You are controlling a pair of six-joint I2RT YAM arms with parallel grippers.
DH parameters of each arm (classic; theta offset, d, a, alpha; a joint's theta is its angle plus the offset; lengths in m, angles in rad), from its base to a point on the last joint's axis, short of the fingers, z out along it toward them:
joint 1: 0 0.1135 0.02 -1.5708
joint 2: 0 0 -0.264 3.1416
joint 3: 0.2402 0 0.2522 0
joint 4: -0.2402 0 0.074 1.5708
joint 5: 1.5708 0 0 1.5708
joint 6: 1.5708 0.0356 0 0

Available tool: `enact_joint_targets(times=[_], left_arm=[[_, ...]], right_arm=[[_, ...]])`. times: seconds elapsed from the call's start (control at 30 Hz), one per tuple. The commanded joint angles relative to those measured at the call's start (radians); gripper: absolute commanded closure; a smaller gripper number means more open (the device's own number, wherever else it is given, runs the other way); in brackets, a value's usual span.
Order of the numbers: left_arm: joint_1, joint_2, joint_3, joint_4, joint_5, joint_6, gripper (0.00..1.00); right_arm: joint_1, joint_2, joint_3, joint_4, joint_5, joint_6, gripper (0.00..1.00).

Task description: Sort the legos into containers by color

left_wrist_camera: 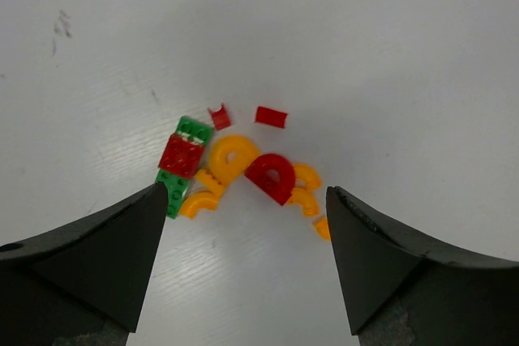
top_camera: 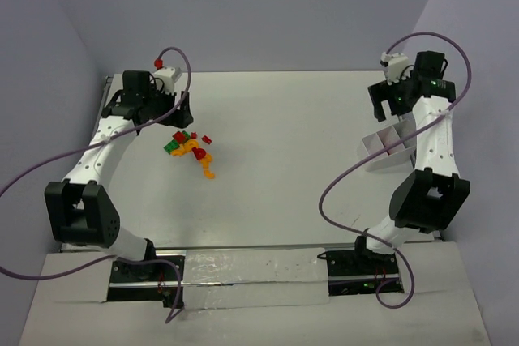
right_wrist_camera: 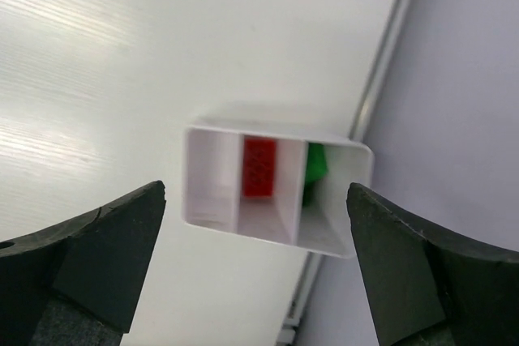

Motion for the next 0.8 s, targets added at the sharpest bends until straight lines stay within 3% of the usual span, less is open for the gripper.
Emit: enact_joint_targets(times=[0.0,0.13,0.27,0.77], left_arm=[[0.029,0.062,-0.007,-0.031,-0.079,0.114,0.14],[0.042,0.151,0.015,-0.037,-0.102,0.218,0.29],[0.044,0.248,0.041,-0.038,-0.114,0.296,0.36],[0.049,0.416,0.075,0.037,-0.106,0.382,0.41]], right_arm=[[0.119,-0.102,-0.023,0.029,-0.049,0.095,0.0],[0.219,-0.125,-0.05,0.049,-0.064,0.161,0.0],[0.259,-0.128,-0.057,0.051,-0.085,0.194,0.0],[0.291,-0.134,-0.103,0.06,-0.095,0.217,0.0]])
